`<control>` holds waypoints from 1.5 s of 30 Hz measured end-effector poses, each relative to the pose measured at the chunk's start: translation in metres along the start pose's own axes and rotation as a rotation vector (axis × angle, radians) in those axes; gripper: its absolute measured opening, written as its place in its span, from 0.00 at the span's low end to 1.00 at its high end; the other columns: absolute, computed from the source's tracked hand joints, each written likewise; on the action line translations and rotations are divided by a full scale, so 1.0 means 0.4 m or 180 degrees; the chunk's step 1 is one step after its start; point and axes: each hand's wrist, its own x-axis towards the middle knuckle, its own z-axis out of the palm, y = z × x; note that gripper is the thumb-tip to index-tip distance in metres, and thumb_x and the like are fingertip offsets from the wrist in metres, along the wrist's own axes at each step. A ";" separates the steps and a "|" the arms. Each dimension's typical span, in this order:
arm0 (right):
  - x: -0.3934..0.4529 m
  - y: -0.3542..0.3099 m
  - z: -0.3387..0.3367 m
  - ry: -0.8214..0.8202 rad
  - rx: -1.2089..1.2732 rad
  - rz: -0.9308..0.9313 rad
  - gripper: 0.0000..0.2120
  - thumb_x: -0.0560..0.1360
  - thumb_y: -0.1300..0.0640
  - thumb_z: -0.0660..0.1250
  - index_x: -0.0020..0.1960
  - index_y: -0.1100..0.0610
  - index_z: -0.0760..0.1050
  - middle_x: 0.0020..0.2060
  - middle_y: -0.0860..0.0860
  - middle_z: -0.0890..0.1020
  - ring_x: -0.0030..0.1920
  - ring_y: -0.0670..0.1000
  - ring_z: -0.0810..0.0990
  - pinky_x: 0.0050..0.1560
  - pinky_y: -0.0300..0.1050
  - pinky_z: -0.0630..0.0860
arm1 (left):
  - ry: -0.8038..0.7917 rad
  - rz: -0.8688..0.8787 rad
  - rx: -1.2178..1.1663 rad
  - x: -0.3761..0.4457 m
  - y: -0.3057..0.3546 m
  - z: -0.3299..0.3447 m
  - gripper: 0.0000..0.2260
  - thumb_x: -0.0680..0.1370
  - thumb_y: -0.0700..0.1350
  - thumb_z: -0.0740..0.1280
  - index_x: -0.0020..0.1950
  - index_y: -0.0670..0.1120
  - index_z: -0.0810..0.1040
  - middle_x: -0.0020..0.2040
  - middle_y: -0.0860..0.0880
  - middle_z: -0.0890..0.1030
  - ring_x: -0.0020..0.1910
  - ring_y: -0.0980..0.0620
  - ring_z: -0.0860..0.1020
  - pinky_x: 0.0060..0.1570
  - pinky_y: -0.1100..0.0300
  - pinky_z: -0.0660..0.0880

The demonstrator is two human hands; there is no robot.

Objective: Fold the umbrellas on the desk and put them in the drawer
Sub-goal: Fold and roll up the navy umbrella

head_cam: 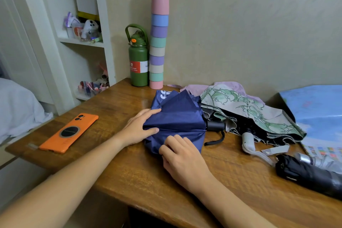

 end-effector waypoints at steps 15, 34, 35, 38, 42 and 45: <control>0.093 -0.028 0.032 -0.0541 0.0380 0.0227 0.15 0.76 0.45 0.68 0.51 0.57 0.76 0.45 0.53 0.79 0.42 0.54 0.79 0.40 0.48 0.73 | 0.0213 0.0069 -0.0080 -0.003 0.007 -0.005 0.30 0.75 0.53 0.75 0.75 0.63 0.70 0.71 0.62 0.70 0.71 0.60 0.70 0.73 0.50 0.69; 0.069 -0.044 0.051 -0.0607 0.0754 0.0069 0.15 0.80 0.42 0.61 0.57 0.52 0.69 0.46 0.49 0.76 0.40 0.53 0.78 0.31 0.50 0.71 | 0.0595 -0.0014 -0.0052 -0.012 0.024 0.002 0.39 0.72 0.48 0.80 0.80 0.58 0.65 0.74 0.55 0.68 0.72 0.58 0.67 0.74 0.53 0.67; 0.063 -0.037 0.051 -0.0725 0.0899 0.0166 0.16 0.80 0.40 0.62 0.57 0.51 0.69 0.48 0.49 0.75 0.42 0.53 0.78 0.34 0.51 0.73 | 0.0692 -0.0018 0.0012 -0.016 0.028 0.003 0.42 0.71 0.48 0.81 0.80 0.59 0.63 0.75 0.54 0.67 0.71 0.59 0.66 0.73 0.54 0.67; 0.055 -0.005 0.045 -0.0969 0.1785 0.0587 0.13 0.78 0.40 0.64 0.55 0.48 0.76 0.48 0.46 0.77 0.47 0.48 0.78 0.48 0.52 0.77 | 0.1193 0.0186 0.0617 -0.030 0.042 0.004 0.44 0.66 0.44 0.83 0.76 0.52 0.62 0.70 0.46 0.69 0.66 0.51 0.69 0.66 0.49 0.71; 0.053 0.052 0.040 -0.1259 0.2942 0.1274 0.09 0.82 0.51 0.66 0.55 0.52 0.83 0.50 0.46 0.84 0.49 0.46 0.81 0.57 0.45 0.76 | 0.1619 0.0613 0.0818 -0.063 0.070 0.010 0.33 0.62 0.30 0.77 0.57 0.49 0.63 0.53 0.46 0.68 0.51 0.53 0.68 0.48 0.55 0.72; 0.053 0.061 0.040 -0.1399 0.3302 0.1485 0.09 0.83 0.55 0.64 0.59 0.54 0.82 0.46 0.46 0.83 0.43 0.44 0.79 0.53 0.40 0.75 | 0.1797 0.0179 0.0409 -0.102 0.090 0.011 0.23 0.64 0.29 0.72 0.47 0.47 0.64 0.44 0.51 0.68 0.41 0.51 0.68 0.38 0.59 0.67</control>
